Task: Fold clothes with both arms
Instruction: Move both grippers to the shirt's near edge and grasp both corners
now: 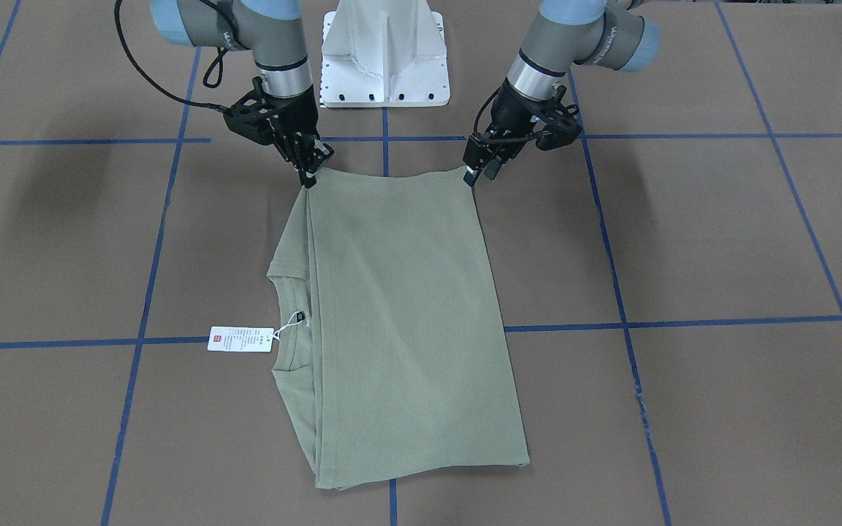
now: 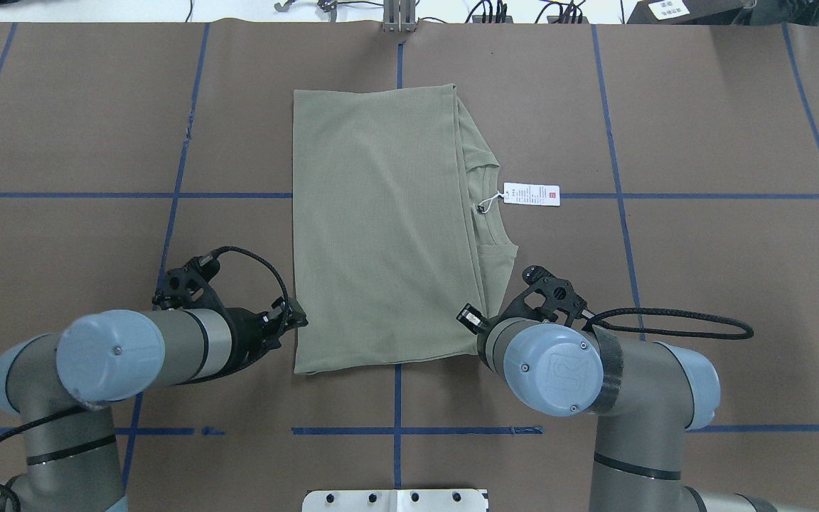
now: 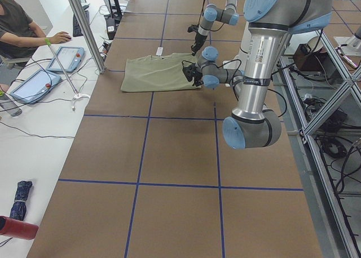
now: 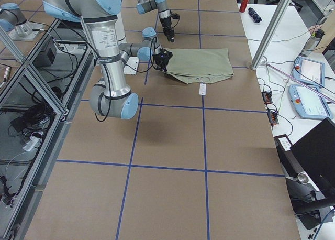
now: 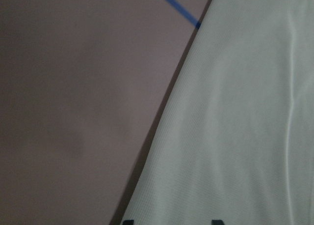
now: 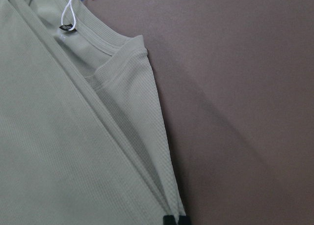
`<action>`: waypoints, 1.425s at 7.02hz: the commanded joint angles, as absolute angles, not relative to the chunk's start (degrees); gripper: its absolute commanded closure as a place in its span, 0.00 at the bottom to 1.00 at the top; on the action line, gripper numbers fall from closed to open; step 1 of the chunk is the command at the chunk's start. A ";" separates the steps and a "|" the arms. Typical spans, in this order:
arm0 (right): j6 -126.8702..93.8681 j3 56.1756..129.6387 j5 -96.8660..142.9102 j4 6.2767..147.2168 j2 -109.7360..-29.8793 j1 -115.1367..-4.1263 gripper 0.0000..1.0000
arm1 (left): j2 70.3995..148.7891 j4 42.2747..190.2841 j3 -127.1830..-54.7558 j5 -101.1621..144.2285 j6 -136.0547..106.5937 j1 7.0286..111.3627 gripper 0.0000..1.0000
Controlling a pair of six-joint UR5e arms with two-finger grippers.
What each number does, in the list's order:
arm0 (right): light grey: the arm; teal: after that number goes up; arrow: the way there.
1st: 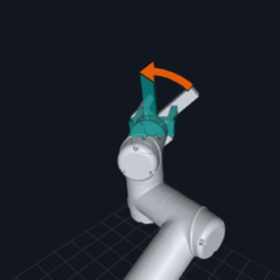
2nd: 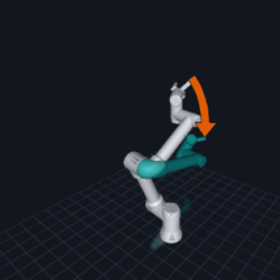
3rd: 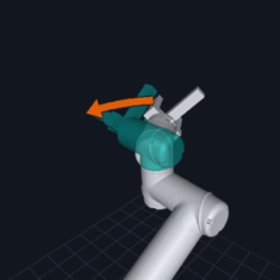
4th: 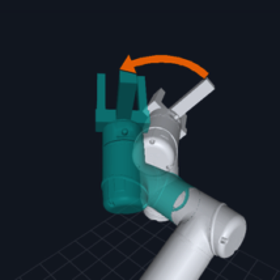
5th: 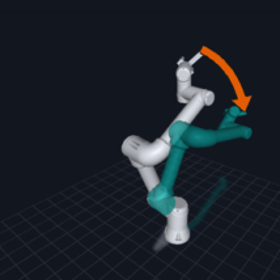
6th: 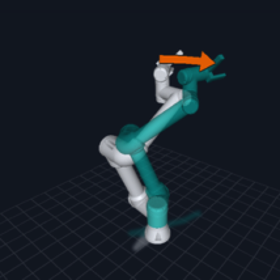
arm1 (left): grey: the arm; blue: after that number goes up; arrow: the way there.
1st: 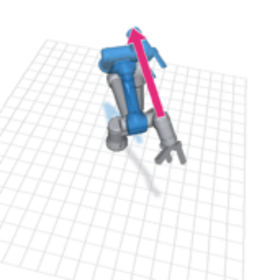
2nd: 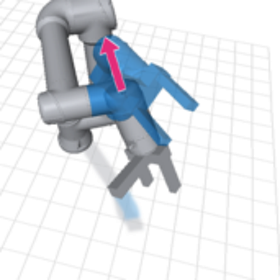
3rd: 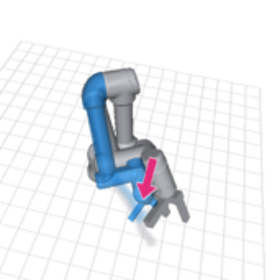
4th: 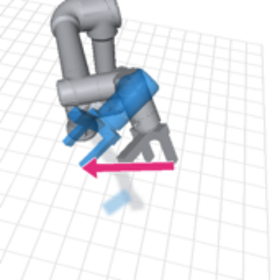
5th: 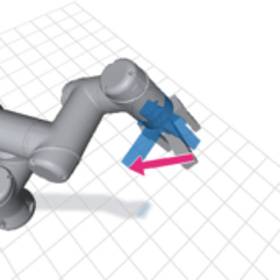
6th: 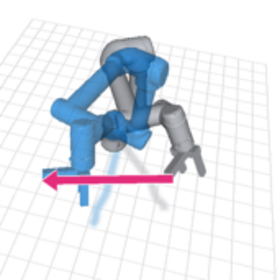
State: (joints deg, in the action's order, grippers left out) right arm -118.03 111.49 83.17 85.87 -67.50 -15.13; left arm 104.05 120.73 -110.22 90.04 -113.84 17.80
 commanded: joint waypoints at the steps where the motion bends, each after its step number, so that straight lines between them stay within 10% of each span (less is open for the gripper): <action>1: -118.04 111.53 83.06 85.96 -67.50 -14.94 1.00 | 104.33 120.59 -108.81 88.86 -115.93 13.72 0.42; 5: -117.95 111.62 83.14 85.96 -67.85 -15.03 1.00 | 104.94 120.59 -107.93 88.86 -115.84 13.80 0.57; 6: -117.95 111.71 83.23 85.96 -67.85 -15.03 1.00 | 104.94 120.59 -107.84 87.81 -115.93 13.80 0.68; 7: -117.95 111.71 83.15 85.96 -67.85 -15.03 1.00 | 104.94 120.50 -107.84 87.37 -115.93 13.80 0.99; 10: -117.95 111.80 83.14 85.96 -67.76 -15.12 1.00 | 104.85 120.41 -109.33 87.28 -115.75 14.32 1.00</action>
